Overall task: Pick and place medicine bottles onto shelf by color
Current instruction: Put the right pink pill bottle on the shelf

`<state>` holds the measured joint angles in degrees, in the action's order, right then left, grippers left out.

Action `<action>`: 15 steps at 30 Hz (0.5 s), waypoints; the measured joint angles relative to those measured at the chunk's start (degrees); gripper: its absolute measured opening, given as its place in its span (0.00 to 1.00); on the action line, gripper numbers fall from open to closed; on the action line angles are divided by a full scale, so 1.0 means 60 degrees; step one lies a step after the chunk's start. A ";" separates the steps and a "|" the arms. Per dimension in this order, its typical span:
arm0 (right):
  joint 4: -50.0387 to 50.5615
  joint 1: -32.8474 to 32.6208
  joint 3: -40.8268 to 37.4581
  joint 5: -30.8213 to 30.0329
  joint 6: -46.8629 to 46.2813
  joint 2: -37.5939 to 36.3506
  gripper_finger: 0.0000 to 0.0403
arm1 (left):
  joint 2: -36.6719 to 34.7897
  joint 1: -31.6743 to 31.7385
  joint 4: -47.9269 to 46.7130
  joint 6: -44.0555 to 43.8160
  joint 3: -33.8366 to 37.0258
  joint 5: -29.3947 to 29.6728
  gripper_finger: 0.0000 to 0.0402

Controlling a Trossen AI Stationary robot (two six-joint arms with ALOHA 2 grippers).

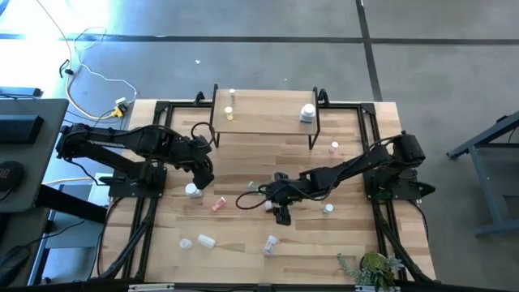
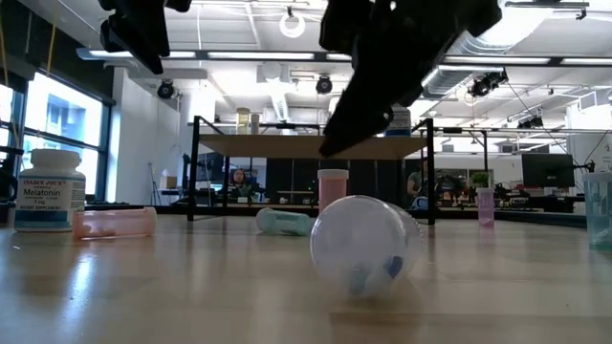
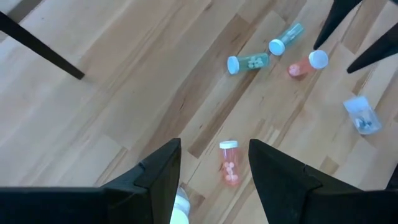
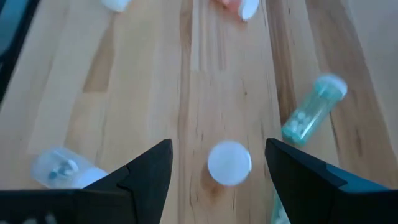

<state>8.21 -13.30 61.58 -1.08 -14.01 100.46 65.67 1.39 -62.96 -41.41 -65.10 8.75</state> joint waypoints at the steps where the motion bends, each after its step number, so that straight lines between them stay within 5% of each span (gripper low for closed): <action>1: -0.0231 0.0000 -0.0140 -0.0006 -0.0089 0.0022 0.62 | 0.0000 0.0000 -0.0003 0.0000 0.0004 0.0048 0.45; 15: -0.1649 0.0000 -0.0849 -0.0167 0.0014 0.0473 0.61 | 0.0006 0.0000 -0.0014 0.0001 0.0004 0.0583 0.45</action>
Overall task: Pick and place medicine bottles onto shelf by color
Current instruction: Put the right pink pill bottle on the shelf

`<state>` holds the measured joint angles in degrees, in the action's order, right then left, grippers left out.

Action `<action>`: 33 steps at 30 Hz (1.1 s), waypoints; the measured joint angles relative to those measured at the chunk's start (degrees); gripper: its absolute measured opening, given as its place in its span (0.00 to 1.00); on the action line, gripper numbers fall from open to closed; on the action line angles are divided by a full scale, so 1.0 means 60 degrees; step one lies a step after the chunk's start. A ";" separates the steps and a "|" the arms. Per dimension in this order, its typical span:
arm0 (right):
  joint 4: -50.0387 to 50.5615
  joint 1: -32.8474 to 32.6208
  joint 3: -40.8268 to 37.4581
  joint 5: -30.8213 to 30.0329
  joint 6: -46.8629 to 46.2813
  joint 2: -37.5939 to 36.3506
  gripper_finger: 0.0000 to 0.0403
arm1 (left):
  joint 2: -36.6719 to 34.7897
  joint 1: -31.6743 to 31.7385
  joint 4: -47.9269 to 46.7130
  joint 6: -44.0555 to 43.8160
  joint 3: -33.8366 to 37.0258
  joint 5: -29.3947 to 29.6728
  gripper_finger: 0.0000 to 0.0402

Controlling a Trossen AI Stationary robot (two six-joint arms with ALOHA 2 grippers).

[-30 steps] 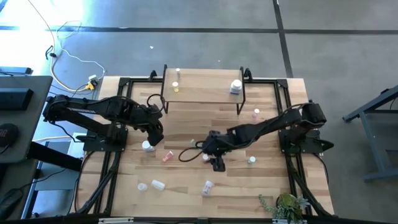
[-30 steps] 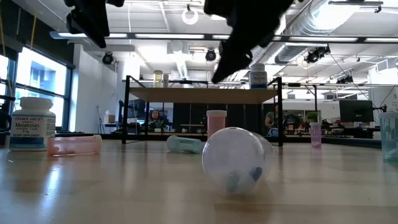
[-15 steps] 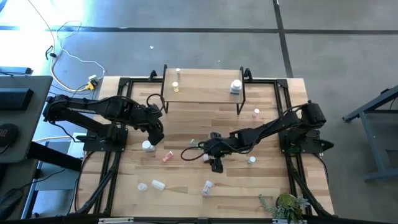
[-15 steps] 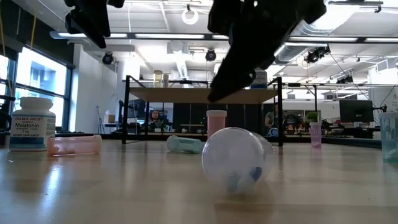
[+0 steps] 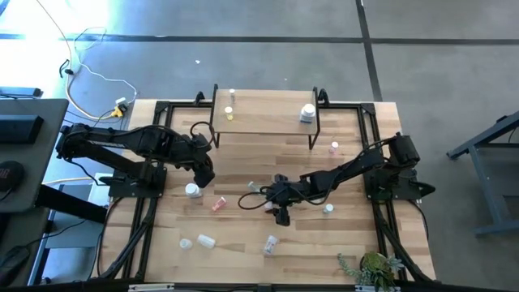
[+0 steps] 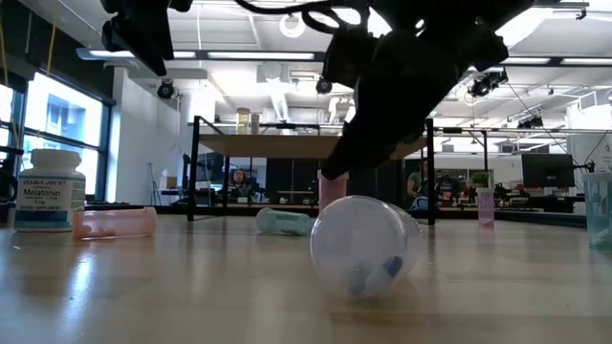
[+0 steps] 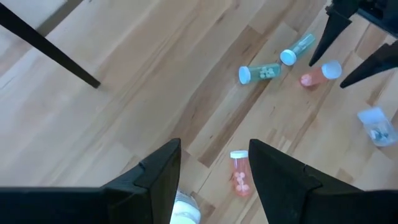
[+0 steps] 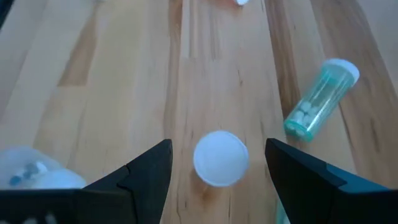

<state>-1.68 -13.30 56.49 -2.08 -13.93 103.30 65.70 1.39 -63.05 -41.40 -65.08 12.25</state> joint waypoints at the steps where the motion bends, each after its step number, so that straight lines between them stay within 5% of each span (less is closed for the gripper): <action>1: -0.0033 0.0000 0.0000 -0.0048 0.0024 -0.0002 0.61 | -0.0002 0.0000 0.0000 -0.0001 0.0000 0.0033 0.45; 18: 0.0020 0.0000 0.0004 -0.0350 0.0156 -0.0009 0.28 | -0.0002 0.0007 -0.0011 0.0101 0.0000 0.0066 0.45; 33: 0.0032 0.0281 0.0005 -0.0493 -0.0912 -0.1052 0.27 | -0.0002 0.0015 -0.0011 0.0503 0.0000 0.0066 0.45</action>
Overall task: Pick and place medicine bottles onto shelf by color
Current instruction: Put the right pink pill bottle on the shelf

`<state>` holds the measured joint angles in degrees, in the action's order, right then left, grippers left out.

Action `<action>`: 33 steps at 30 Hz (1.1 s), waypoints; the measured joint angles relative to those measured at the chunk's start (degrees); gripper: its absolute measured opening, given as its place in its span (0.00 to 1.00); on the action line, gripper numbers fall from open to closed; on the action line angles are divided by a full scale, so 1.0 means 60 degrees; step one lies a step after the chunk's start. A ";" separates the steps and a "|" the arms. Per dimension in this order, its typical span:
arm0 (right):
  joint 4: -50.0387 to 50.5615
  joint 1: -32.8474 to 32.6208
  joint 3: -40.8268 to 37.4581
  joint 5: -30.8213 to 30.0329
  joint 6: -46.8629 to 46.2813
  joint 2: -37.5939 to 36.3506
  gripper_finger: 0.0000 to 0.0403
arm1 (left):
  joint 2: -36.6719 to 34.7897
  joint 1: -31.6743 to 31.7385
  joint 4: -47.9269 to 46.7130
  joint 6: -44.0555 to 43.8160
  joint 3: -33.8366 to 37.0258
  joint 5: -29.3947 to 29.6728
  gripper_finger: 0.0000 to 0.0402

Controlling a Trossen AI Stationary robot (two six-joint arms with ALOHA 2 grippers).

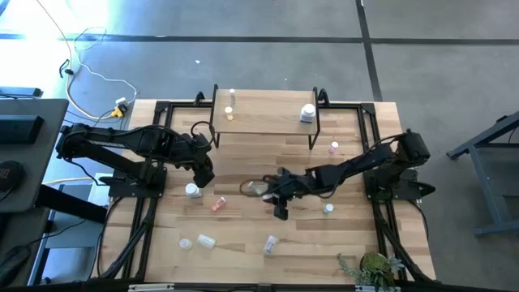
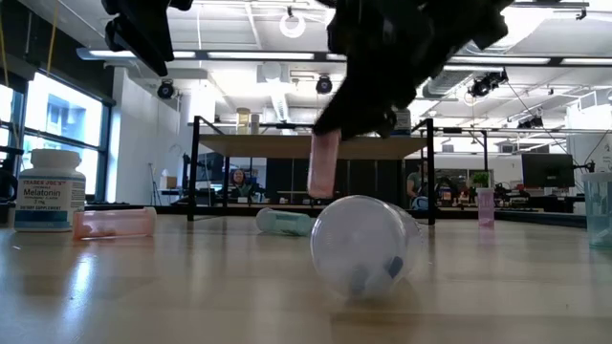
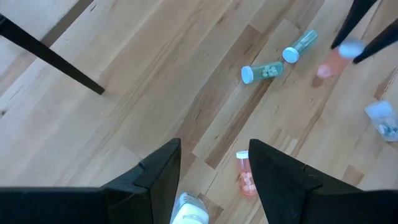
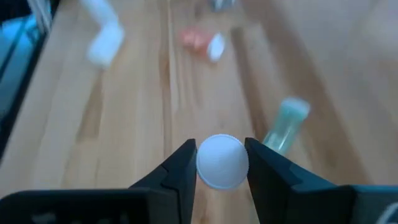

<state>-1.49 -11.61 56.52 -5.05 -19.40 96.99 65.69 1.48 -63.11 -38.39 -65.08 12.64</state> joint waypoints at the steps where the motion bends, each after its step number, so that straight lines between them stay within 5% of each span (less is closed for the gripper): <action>1: 0.0000 0.0059 0.0002 -0.0108 -0.0015 -0.0184 0.27 | 0.0000 0.0000 0.0000 0.0003 0.0000 0.0000 0.45; 14: 0.2231 0.1696 0.1808 -0.1000 0.1081 -0.1961 0.27 | 0.0000 0.0000 0.0003 0.0026 0.0000 0.0509 0.45; 25: 0.4682 0.4359 0.4110 -0.0954 0.2834 -0.1992 0.27 | 0.0000 0.0000 0.0000 -0.0006 0.0000 0.0503 0.45; 33: 0.4971 0.6577 0.4356 -0.0237 0.3075 -0.1963 0.27 | 0.0000 0.0000 0.0000 -0.0329 0.0000 0.0503 0.45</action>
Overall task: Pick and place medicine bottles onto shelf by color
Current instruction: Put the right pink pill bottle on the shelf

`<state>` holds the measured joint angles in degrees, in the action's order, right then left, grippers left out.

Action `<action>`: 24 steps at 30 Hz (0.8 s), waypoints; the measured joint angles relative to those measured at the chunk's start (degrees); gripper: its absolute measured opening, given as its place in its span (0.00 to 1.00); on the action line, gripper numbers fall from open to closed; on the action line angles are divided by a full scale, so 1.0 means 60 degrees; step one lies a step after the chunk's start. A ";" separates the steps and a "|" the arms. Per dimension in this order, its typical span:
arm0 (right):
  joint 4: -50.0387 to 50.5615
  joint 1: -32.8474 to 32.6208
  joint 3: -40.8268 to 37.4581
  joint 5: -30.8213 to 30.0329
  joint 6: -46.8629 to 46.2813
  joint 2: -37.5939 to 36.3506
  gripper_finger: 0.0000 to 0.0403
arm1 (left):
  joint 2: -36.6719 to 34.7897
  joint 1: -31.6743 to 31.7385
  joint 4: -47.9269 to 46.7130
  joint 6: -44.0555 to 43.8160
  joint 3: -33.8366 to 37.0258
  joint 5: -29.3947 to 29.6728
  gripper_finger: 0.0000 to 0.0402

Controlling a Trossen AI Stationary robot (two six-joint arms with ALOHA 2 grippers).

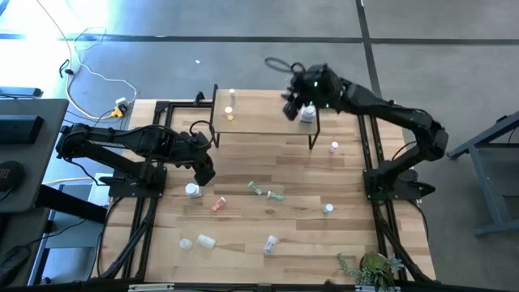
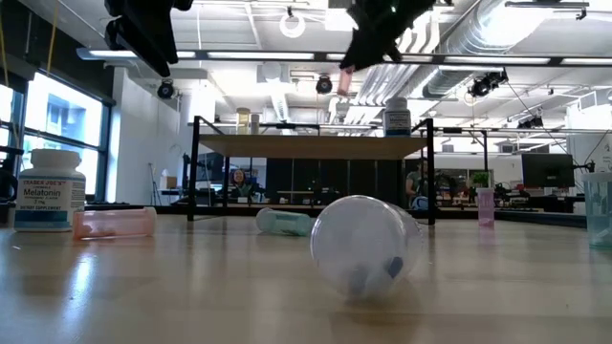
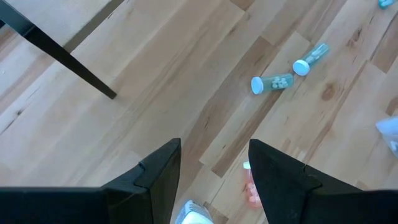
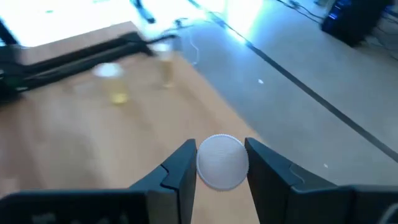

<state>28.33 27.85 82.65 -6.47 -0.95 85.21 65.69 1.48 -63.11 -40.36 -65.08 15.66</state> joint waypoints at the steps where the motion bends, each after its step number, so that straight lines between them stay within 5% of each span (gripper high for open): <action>1: 0.0017 0.0267 0.0007 0.0095 0.0073 0.0039 0.27 | 0.0000 0.0000 0.0000 -0.0004 0.0000 0.0000 0.45; 10: 0.0719 0.1599 0.0011 0.0833 0.0826 0.0711 0.27 | -0.0001 0.0000 0.0032 -0.0161 0.0000 0.0000 0.45; 24: 0.1196 0.1680 0.0007 0.0977 0.1742 0.1319 0.27 | -0.0004 0.0018 0.0044 -0.0964 0.0000 0.0012 0.45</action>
<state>35.51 37.93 82.70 -0.61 9.50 93.12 65.67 1.58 -62.85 -46.14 -65.08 15.73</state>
